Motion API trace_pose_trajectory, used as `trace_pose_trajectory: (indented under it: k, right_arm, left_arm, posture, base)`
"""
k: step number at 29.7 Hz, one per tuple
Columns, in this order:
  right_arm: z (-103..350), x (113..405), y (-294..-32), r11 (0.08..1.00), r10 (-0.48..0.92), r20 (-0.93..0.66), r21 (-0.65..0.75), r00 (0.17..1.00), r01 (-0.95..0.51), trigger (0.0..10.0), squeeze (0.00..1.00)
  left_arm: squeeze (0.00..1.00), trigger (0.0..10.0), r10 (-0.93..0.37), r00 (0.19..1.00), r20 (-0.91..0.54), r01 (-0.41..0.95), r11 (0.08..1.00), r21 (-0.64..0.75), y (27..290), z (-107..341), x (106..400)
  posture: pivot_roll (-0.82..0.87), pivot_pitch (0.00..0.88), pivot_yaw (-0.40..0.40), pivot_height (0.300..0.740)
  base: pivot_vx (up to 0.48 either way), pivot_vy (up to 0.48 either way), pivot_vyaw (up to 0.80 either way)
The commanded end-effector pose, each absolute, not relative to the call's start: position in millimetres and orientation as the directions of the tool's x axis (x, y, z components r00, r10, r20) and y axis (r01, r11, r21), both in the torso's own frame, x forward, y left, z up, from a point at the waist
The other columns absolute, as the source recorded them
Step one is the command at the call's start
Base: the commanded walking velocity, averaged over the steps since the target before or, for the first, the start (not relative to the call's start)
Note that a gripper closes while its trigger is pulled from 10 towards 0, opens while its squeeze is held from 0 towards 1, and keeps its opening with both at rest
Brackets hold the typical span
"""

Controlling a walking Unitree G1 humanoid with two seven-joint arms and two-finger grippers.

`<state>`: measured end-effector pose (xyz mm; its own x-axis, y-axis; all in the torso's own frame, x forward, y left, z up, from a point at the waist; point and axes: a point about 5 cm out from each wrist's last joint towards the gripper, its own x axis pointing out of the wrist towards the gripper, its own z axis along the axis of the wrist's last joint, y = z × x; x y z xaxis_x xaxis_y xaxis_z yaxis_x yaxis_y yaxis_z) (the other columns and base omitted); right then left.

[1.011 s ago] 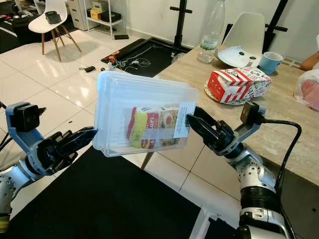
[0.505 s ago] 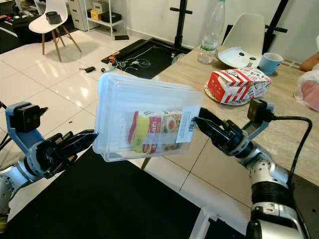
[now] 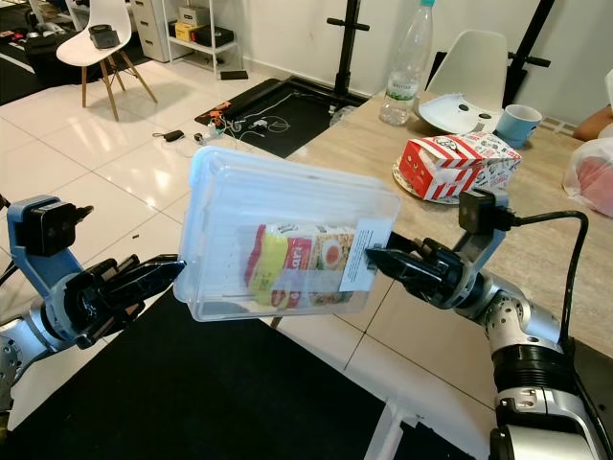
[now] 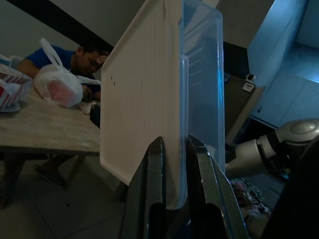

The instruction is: Restocking fridge

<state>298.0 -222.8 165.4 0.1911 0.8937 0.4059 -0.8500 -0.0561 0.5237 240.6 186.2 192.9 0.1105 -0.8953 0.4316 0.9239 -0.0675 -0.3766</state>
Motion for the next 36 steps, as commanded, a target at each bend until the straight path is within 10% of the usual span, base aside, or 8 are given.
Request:
trace_pose_trajectory:
  k: [1,20,21,23,24,25,36]
  right_arm:
    - [170.1,295.4,-220.0,-0.086,0.903,0.403,0.515,0.152,-0.853,10.0,1.00]
    - [192.3,282.7,-193.0,-0.254,0.909,0.412,0.439,-0.058,-0.862,10.0,1.00]
    - [191.4,283.2,-193.6,-0.248,0.911,0.409,0.442,-0.052,-0.862,2.4,0.63]
    - [191.4,283.2,-193.6,-0.248,0.911,0.409,0.442,-0.052,-0.862,2.4,0.63]
    - [189.7,285.6,-195.5,-0.231,0.910,0.413,0.445,-0.030,-0.865,0.0,0.51]
    - [189.2,286.6,-197.1,-0.223,0.909,0.417,0.447,-0.019,-0.866,0.0,0.01]
    - [189.4,283.8,-199.1,-0.226,0.907,0.421,0.440,-0.022,-0.869,0.0,0.00]
  left_arm:
    - [0.00,10.0,-0.895,0.057,0.442,0.934,-0.109,-0.341,188.9,202.4,238.7]
    - [0.00,10.0,-0.904,0.034,0.426,0.926,-0.132,-0.354,188.6,200.9,244.2]
    - [0.00,10.0,-0.904,0.034,0.427,0.926,-0.132,-0.354,188.6,200.9,244.3]
    - [0.00,10.0,-0.904,0.034,0.427,0.926,-0.132,-0.354,188.6,200.9,244.3]
    - [0.00,10.0,-0.903,0.034,0.428,0.926,-0.133,-0.354,188.4,200.7,244.2]
    - [0.00,10.0,-0.903,0.035,0.429,0.926,-0.132,-0.353,188.3,200.8,244.4]
    - [0.00,10.0,-0.903,0.030,0.429,0.924,-0.138,-0.355,187.2,200.2,245.0]
  posture:
    - [-0.03,0.000,-0.034,0.740]
    - [-0.04,0.000,-0.032,0.740]
    - [-0.04,0.000,-0.032,0.740]
    - [-0.04,0.000,-0.032,0.740]
    - [-0.04,0.000,-0.033,0.740]
    - [-0.04,0.000,-0.033,0.740]
    - [-0.04,0.000,-0.033,0.740]
  base:
    - [0.000,0.000,0.00]
    - [0.000,0.000,0.00]
    - [0.000,0.000,0.00]
    - [0.000,0.000,0.00]
    - [0.000,0.000,0.00]
    - [0.000,0.000,0.00]
    - [0.000,0.000,0.00]
